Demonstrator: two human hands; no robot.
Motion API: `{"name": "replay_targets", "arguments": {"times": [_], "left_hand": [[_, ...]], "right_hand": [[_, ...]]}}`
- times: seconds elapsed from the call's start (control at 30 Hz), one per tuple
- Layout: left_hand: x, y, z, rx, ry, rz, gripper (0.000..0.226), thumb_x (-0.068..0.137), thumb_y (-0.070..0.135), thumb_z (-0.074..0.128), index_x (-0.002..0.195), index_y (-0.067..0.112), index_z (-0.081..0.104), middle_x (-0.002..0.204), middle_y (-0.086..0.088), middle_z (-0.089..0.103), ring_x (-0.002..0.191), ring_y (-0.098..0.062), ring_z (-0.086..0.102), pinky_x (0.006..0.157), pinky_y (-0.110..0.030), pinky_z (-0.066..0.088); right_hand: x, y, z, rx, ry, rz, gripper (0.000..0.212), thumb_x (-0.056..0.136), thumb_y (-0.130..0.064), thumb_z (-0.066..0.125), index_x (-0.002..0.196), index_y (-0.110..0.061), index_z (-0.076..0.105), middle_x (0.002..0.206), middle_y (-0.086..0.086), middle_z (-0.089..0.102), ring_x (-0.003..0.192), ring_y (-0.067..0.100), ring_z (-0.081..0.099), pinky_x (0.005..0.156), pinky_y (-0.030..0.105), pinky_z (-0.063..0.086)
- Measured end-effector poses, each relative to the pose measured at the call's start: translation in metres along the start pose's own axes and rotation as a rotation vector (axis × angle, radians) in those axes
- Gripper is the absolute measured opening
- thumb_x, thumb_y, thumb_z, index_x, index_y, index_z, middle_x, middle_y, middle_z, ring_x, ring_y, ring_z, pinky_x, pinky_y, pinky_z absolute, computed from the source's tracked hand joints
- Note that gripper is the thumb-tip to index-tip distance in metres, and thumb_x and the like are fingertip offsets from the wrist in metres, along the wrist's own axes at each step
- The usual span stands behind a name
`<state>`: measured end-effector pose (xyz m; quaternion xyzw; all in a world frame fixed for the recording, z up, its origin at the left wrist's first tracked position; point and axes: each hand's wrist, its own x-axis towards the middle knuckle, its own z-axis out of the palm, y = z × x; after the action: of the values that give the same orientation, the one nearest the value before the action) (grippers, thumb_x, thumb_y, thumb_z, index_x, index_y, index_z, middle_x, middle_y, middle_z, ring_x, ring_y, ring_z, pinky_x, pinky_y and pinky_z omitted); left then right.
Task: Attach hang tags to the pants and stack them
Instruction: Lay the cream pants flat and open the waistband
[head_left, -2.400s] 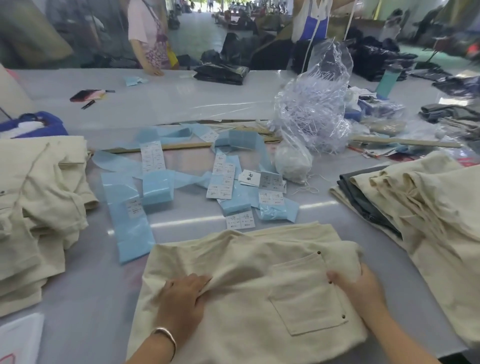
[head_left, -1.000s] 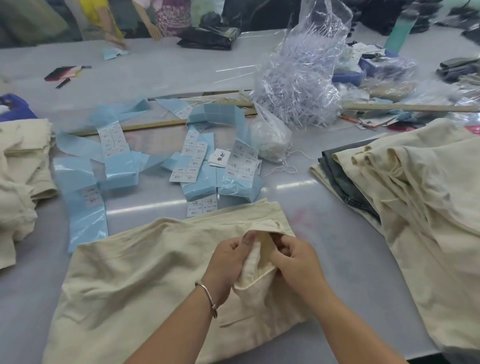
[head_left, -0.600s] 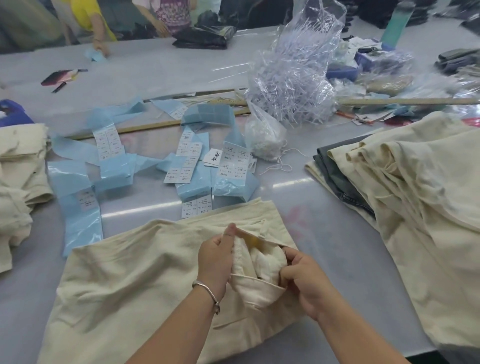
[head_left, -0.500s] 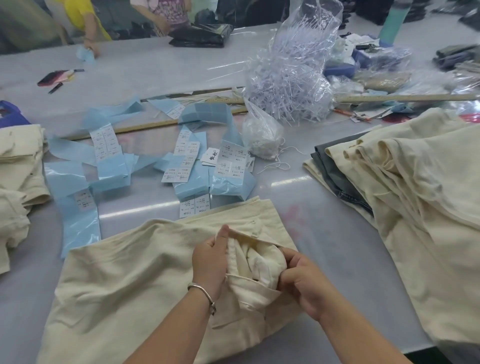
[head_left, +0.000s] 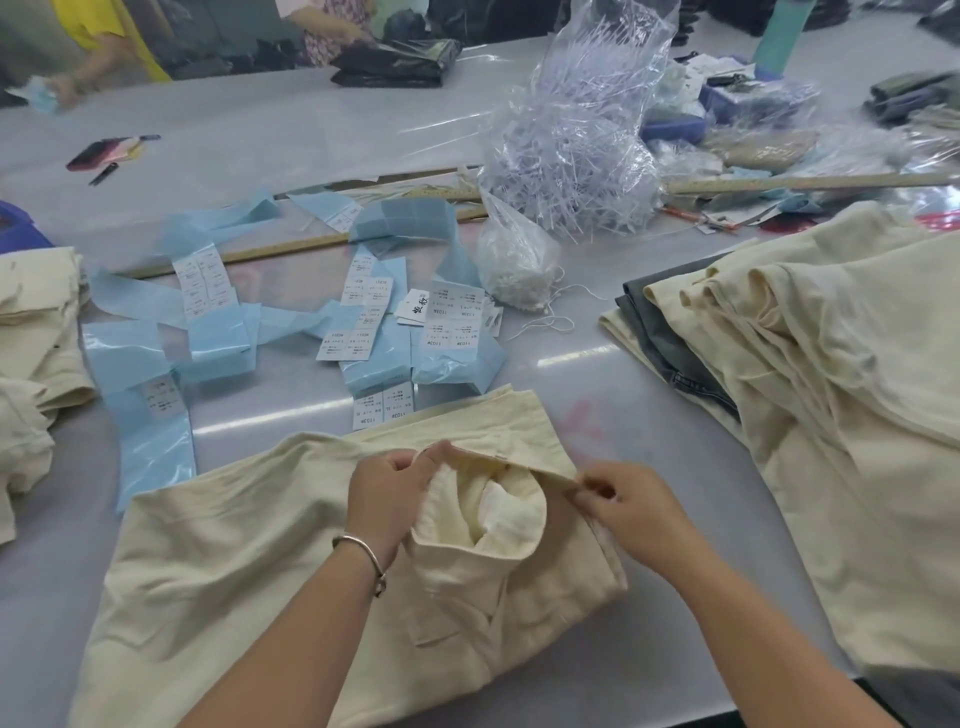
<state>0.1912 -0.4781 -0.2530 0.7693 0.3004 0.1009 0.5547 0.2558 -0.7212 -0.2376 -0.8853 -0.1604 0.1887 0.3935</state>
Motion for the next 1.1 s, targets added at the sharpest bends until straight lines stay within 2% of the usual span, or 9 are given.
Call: {"name": "replay_targets", "arguments": {"times": [0.07, 0.13, 0.23, 0.33, 0.4, 0.5, 0.7, 0.9, 1.1], "left_hand": [[0.002, 0.003, -0.002, 0.231, 0.026, 0.083, 0.048, 0.079, 0.044, 0.075, 0.049, 0.019, 0.047, 0.046, 0.009, 0.037, 0.048, -0.011, 0.036, 0.048, -0.026, 0.03], [-0.004, 0.015, -0.002, 0.483, 0.114, 0.185, 0.016, 0.081, 0.032, 0.074, 0.073, 0.021, 0.065, 0.064, 0.007, 0.055, 0.064, -0.015, 0.053, 0.062, -0.032, 0.046], [-0.025, 0.04, 0.007, 0.501, 0.264, 0.606, 0.015, 0.075, 0.004, 0.068, 0.085, 0.013, 0.063, 0.083, 0.0, 0.058, 0.081, -0.02, 0.055, 0.074, -0.032, 0.048], [-0.051, 0.067, 0.016, 0.357, 0.056, 0.946, 0.01, 0.075, 0.014, 0.063, 0.084, 0.018, 0.063, 0.088, 0.015, 0.057, 0.084, -0.004, 0.053, 0.077, -0.02, 0.044], [-0.058, 0.074, 0.02, 0.403, -0.126, 0.931, 0.017, 0.076, 0.031, 0.068, 0.092, 0.023, 0.067, 0.096, 0.018, 0.062, 0.093, -0.005, 0.057, 0.086, -0.027, 0.046], [-0.059, 0.072, 0.025, 0.599, -0.218, 0.78, 0.04, 0.071, 0.054, 0.073, 0.102, 0.03, 0.066, 0.106, 0.017, 0.063, 0.105, -0.009, 0.055, 0.092, -0.038, 0.044], [-0.058, 0.068, 0.033, 0.647, -0.251, 0.708, 0.045, 0.067, 0.058, 0.07, 0.104, 0.035, 0.063, 0.102, 0.02, 0.059, 0.104, -0.007, 0.052, 0.091, -0.039, 0.042], [-0.054, 0.065, 0.033, 0.638, -0.25, 0.688, 0.039, 0.068, 0.057, 0.07, 0.096, 0.03, 0.065, 0.101, 0.018, 0.06, 0.103, -0.007, 0.051, 0.093, -0.037, 0.04], [-0.048, 0.06, 0.033, 0.517, -0.265, 0.596, 0.021, 0.068, 0.047, 0.072, 0.076, 0.029, 0.065, 0.094, 0.018, 0.058, 0.1, -0.005, 0.051, 0.093, -0.037, 0.039]], "right_hand": [[0.005, -0.002, 0.001, 0.504, -0.031, 0.148, 0.018, 0.092, -0.009, 0.06, 0.076, -0.002, 0.062, 0.07, 0.009, 0.056, 0.06, 0.013, 0.052, 0.057, 0.028, 0.042], [0.005, -0.013, 0.004, 0.9, -0.125, 0.259, 0.015, 0.095, -0.008, 0.054, 0.082, -0.003, 0.059, 0.072, 0.013, 0.06, 0.058, 0.017, 0.058, 0.053, 0.027, 0.047], [0.006, -0.031, 0.012, 1.099, -0.182, 0.255, 0.014, 0.097, -0.007, 0.051, 0.101, 0.003, 0.06, 0.082, 0.018, 0.065, 0.063, 0.022, 0.064, 0.058, 0.031, 0.054], [0.005, -0.042, 0.013, 1.106, -0.22, 0.18, 0.015, 0.095, -0.006, 0.052, 0.107, 0.0, 0.059, 0.085, 0.019, 0.064, 0.066, 0.024, 0.062, 0.063, 0.033, 0.05], [0.005, -0.044, 0.009, 1.07, -0.265, 0.132, 0.014, 0.094, -0.004, 0.053, 0.106, -0.002, 0.059, 0.085, 0.018, 0.062, 0.071, 0.027, 0.058, 0.062, 0.033, 0.046], [0.005, -0.041, 0.005, 0.887, -0.236, 0.119, 0.015, 0.091, -0.004, 0.052, 0.1, -0.012, 0.062, 0.084, 0.018, 0.057, 0.074, 0.028, 0.048, 0.057, 0.032, 0.035], [0.004, -0.031, 0.004, 0.893, -0.224, 0.182, 0.042, 0.096, -0.005, 0.046, 0.128, -0.03, 0.057, 0.083, 0.015, 0.053, 0.052, 0.009, 0.046, 0.043, 0.018, 0.035], [0.007, -0.027, 0.006, 0.989, -0.239, 0.249, 0.038, 0.095, -0.006, 0.049, 0.125, -0.026, 0.06, 0.097, 0.02, 0.062, 0.088, 0.031, 0.049, 0.073, 0.039, 0.039], [0.01, -0.025, 0.009, 1.107, -0.267, 0.241, 0.042, 0.094, 0.0, 0.046, 0.12, -0.025, 0.067, 0.108, 0.026, 0.058, 0.099, 0.036, 0.044, 0.089, 0.05, 0.033]]}}
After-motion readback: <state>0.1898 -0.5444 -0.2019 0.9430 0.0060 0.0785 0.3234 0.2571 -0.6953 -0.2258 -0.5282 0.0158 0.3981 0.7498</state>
